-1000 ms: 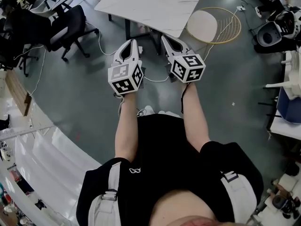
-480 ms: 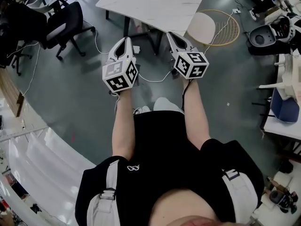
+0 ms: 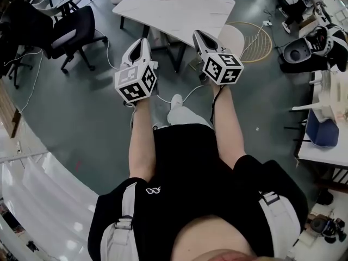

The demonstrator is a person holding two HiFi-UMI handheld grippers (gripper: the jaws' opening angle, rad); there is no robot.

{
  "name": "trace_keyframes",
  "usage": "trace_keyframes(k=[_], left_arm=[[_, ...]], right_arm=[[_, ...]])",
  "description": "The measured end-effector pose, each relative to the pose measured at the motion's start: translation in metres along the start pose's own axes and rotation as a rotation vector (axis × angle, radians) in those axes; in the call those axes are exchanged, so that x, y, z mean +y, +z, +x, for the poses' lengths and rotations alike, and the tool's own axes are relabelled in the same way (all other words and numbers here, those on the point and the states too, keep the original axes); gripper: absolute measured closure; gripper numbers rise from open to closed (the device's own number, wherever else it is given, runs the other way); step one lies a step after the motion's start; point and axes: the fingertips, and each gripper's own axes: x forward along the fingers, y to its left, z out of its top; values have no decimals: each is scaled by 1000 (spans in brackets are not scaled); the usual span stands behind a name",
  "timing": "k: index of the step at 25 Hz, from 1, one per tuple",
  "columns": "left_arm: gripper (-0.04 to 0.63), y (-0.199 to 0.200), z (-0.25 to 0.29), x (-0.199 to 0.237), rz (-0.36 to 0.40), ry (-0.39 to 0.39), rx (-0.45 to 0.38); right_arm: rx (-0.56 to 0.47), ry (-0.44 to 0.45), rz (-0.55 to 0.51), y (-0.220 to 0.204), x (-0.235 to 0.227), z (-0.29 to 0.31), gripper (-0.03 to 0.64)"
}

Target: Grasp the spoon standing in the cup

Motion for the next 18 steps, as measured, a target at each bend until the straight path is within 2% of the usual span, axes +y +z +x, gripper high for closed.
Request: trace_keyframes(k=[10,14,18], left_arm=[[581,22,12,36,20,29,-54],[581,31,31,42,28,25,-80],[581,42,62,36,82,-1,-89]], right_arm=[[-24,86,-86,8,32,57,611],[-55,70,-95,15,14,68,611],[-101,33,-62,24,-19,83,611]])
